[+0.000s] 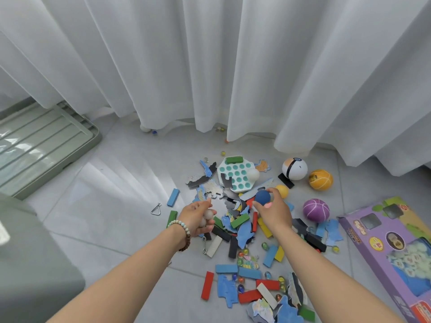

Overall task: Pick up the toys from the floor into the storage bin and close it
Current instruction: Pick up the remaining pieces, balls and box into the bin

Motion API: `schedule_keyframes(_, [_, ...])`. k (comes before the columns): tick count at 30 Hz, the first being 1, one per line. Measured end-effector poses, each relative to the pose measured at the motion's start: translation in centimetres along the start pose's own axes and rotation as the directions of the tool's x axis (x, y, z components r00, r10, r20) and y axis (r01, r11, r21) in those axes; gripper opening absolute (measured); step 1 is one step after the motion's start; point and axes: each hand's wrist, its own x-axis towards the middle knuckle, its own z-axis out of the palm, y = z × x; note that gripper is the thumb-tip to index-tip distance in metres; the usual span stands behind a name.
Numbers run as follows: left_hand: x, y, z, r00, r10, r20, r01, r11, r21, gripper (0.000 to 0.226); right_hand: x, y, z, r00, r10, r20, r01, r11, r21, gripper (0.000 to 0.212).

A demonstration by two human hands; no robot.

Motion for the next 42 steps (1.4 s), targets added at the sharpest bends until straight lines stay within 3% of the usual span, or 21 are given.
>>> schedule_keyframes(3, [-0.6, 0.5, -0.8, 0.999, 0.036, 0.000, -0.036, 0.999, -0.021, 0.020, -0.2, -0.4, -0.8, 0.999, 0.003, -0.038, -0.004, 0.999, -0.033, 0.038])
schedule_keyframes(6, [-2.1, 1.2, -2.0, 0.999, 0.047, -0.009, -0.048, 0.995, -0.087, 0.020, -1.7, -1.2, -1.9, 0.999, 0.031, 0.019, -0.035, 0.964, 0.263, 0.037])
schedule_keyframes(8, [-3.8, 2.1, -3.3, 0.995, 0.088, -0.045, -0.095, 0.982, -0.164, 0.022, -3.4, -2.9, -2.7, 0.994, 0.023, 0.106, -0.072, 0.872, 0.485, 0.039])
schedule_keyframes(13, [-11.5, 6.2, -8.2, 0.970, 0.224, -0.097, -0.242, 0.939, -0.246, 0.027, -9.9, -12.4, -5.9, 0.942, -0.118, 0.313, -0.171, 0.634, 0.754, 0.021])
schedule_keyframes(18, [-23.2, 8.4, -17.1, 0.921, 0.320, -0.223, -0.369, 0.899, -0.235, 0.017, -21.0, -22.2, -5.0, 0.778, -0.306, 0.549, -0.201, 0.706, 0.679, 0.052])
schedule_keyframes(22, [-31.4, 5.0, -26.9, 0.855, 0.274, -0.440, -0.438, 0.837, -0.329, 0.012, -31.7, -27.4, -0.3, 0.634, -0.356, 0.687, -0.144, 0.818, 0.557, 0.032])
schedule_keyframes(25, [-35.9, 0.3, -34.9, 0.807, 0.165, -0.567, -0.440, 0.809, -0.391, 0.011, -38.6, -30.2, 4.6, 0.536, -0.325, 0.779, -0.120, 0.884, 0.452, 0.016])
schedule_keyframes(29, [-39.8, -6.1, -42.8, 0.744, 0.008, -0.668, -0.440, 0.758, -0.481, 0.014, -45.6, -31.9, 11.7, 0.495, -0.246, 0.834, -0.129, 0.928, 0.350, 0.038])
schedule_keyframes(34, [-41.0, -9.9, -48.3, 0.764, -0.062, -0.642, -0.437, 0.682, -0.586, 0.019, -50.8, -33.5, 18.2, 0.423, -0.195, 0.885, -0.261, 0.909, 0.325, 0.015])
schedule_keyframes(37, [-40.1, -10.4, -49.9, 0.792, -0.065, -0.607, -0.450, 0.610, -0.652, 0.015, -51.5, -33.5, 20.2, 0.420, -0.198, 0.886, -0.256, 0.911, 0.325, 0.018])
schedule_keyframes(38, [-39.8, -10.4, -50.2, 0.800, -0.051, -0.598, -0.444, 0.619, -0.648, 0.012, -51.5, -33.4, 20.5, 0.420, -0.204, 0.884, -0.243, 0.914, 0.326, 0.018])
schedule_keyframes(42, [-39.4, -10.9, -50.2, 0.787, -0.053, -0.615, -0.354, 0.778, -0.519, 0.038, -49.9, -32.7, 20.5, 0.425, -0.250, 0.870, -0.047, 0.954, 0.297, 0.027])
